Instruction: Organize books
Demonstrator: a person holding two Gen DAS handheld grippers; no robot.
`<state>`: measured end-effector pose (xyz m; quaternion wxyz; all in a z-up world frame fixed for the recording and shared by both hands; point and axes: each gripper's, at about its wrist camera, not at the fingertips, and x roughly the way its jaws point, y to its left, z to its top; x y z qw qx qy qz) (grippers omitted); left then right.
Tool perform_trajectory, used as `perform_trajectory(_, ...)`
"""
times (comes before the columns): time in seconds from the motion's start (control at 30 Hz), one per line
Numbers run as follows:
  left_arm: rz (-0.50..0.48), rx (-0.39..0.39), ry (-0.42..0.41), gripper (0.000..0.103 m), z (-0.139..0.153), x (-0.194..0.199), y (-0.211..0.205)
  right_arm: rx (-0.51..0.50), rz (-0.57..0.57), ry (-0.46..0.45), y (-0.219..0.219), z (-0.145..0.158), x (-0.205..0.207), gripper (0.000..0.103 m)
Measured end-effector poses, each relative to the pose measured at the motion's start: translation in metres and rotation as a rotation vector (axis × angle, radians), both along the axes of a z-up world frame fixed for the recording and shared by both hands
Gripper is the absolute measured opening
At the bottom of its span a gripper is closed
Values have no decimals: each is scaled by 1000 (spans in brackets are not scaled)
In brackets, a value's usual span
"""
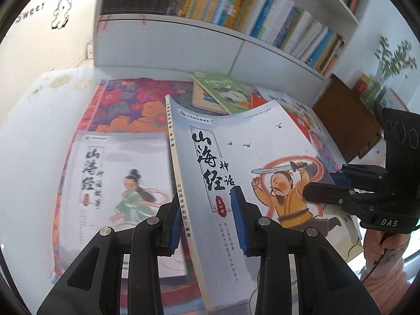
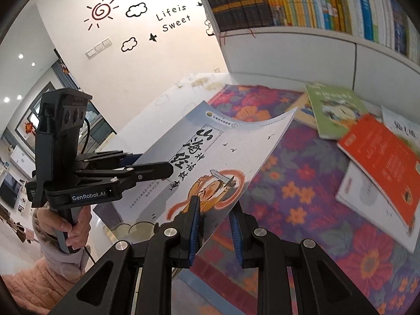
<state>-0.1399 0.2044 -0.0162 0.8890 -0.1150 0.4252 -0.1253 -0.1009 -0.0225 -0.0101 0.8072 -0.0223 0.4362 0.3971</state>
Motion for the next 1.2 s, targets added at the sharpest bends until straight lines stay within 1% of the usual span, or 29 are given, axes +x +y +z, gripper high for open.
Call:
perform_trajectory(0.17, 32, 4, 0, 30, -4, 3, 30, 9, 26, -19, 33, 5, 6, 22)
perform_trajectory(0.3, 15, -45, 25, 31, -12, 8, 55, 2, 45, -45, 58, 6, 12, 22)
perform_trajectory(0.37, 17, -49, 31, 31, -17, 10, 66, 1, 57, -52, 71, 2, 16, 22)
perform_trajectory(0.47, 30, -44, 35, 31, -24, 13, 82, -13, 76, -34, 89, -8, 24, 22)
perform_trajectory(0.63, 67, -68, 89, 31, -42, 21, 109, -9, 97, 18, 118, -31, 37, 22)
perform_trajectory(0.73, 79, -68, 116, 31, -54, 26, 121, -8, 98, 46, 129, -44, 43, 22)
perform_trajectory(0.93, 96, -38, 189, 31, -77, 35, 135, -10, 110, 114, 145, -70, 48, 22)
perform_trajectory(1.03, 90, -42, 179, 34, -78, 37, 138, -2, 105, 145, 144, -79, 47, 22)
perform_trajectory(1.2, 77, 39, 180, 34, -75, 40, 131, -8, 88, 169, 142, -90, 48, 22)
